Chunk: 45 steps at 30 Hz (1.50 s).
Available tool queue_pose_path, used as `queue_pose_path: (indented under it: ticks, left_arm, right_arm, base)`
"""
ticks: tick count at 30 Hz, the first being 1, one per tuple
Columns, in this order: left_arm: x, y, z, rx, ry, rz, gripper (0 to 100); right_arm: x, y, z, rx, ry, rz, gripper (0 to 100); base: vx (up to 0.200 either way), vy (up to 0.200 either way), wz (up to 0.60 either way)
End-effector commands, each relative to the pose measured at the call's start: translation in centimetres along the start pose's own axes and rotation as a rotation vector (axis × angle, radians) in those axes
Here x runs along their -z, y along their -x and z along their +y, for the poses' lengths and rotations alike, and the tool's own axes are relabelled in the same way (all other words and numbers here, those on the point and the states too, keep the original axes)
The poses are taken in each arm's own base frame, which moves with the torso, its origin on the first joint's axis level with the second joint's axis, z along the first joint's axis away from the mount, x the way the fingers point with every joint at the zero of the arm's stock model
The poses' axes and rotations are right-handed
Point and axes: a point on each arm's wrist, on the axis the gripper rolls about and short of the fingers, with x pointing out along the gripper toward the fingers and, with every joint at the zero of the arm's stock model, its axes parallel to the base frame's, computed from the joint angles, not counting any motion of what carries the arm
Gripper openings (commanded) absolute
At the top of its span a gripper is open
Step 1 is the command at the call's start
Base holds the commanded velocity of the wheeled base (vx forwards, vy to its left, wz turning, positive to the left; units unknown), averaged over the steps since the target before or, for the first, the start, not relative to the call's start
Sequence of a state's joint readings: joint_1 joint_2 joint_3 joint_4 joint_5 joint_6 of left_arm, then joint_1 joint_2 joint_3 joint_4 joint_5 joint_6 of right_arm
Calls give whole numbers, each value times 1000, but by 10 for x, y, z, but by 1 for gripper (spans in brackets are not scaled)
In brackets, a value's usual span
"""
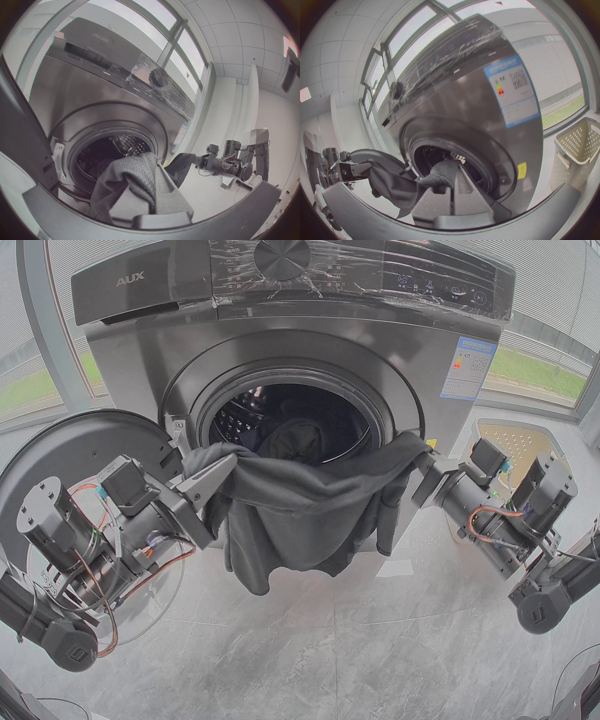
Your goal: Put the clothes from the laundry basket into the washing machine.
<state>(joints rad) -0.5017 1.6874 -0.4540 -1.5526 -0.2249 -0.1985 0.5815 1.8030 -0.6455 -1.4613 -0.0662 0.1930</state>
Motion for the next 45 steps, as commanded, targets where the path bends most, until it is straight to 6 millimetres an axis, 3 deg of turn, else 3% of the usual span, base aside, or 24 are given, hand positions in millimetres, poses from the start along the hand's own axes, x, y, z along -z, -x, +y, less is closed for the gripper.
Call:
queue_pose_path:
  ticks: [1,2,5,8,20,23,26,33,39,45]
  left_arm:
    - [9,-22,-17,73,17,-7,0]
    - [8,-27,-19,80,15,-23,0]
    - [5,-34,-19,78,12,-48,0]
    - [2,-35,-18,65,14,-61,0]
    - [3,-40,-17,42,15,-71,0]
    - [2,-40,-18,45,13,-74,0]
    - [1,-39,-23,62,18,-77,0]
    - [2,-39,-27,71,17,-74,0]
    - [1,-39,-27,72,17,-77,0]
    - [0,-40,-27,74,16,-83,0]
  right_arm:
    - [36,11,9,-25,1,137,0]
    - [43,13,11,-29,1,158,100]
    - [71,36,5,-19,31,303,100]
    - [87,52,1,-7,43,392,100]
    - [108,72,-6,16,57,514,100]
    - [114,65,-9,22,61,512,100]
    - [112,44,-6,13,51,443,100]
    - [128,-1,13,-73,51,347,100]
    - [130,-5,39,-179,47,330,100]
    - [143,-19,36,-171,63,317,100]
  base:
    - [0,0,0]
    - [0,0,0]
    - [0,0,0]
    - [0,0,0]
    - [0,0,0]
    - [0,0,0]
    - [0,0,0]
    - [0,0,0]
    - [0,0,0]
    - [0,0,0]
